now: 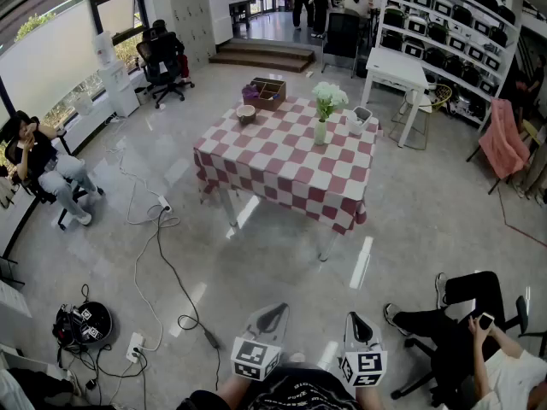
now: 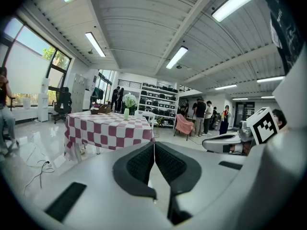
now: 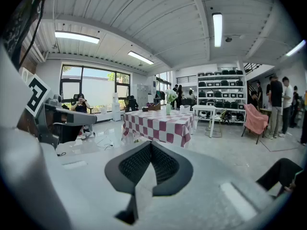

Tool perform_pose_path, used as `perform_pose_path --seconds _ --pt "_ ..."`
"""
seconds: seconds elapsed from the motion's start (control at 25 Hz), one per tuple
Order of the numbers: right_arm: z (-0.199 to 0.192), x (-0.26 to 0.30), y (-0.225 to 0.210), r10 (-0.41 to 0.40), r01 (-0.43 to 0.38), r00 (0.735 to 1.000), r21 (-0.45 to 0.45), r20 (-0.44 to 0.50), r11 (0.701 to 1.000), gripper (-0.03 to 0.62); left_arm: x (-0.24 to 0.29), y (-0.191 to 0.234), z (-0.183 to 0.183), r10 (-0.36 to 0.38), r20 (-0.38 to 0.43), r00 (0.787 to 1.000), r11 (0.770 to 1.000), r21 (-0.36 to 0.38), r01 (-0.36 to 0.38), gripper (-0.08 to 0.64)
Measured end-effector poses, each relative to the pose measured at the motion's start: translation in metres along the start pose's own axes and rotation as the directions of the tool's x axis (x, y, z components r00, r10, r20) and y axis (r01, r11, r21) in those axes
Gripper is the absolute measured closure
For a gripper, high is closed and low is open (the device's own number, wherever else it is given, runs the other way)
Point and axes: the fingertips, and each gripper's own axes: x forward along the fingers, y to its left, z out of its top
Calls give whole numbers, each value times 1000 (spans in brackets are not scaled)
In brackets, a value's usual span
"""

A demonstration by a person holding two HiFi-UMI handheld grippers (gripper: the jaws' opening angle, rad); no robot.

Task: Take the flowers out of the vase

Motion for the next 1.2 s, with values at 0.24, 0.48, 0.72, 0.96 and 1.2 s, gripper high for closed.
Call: perform_pose_path --seconds 0.24,0.48,0.72,0.96,1.2 --pt "9 -1 0 -7 8 1000 -59 24 998 586 -7 8 2 23 33 999 999 -32 -22 546" --pt "16 -4 -1 4 -1 998 -41 62 999 586 -13 9 5 39 44 998 999 -17 -38 546" --pt "21 3 -4 16 -13 996 -33 86 999 586 -11 12 4 49 41 998 999 -11 -49 546" --pt "27 18 -3 27 -23 995 -36 92 999 586 0 25 1 59 29 998 998 -12 -58 546" --pt "27 36 -12 7 -5 998 -34 62 999 584 27 38 11 40 33 999 999 -34 -39 546"
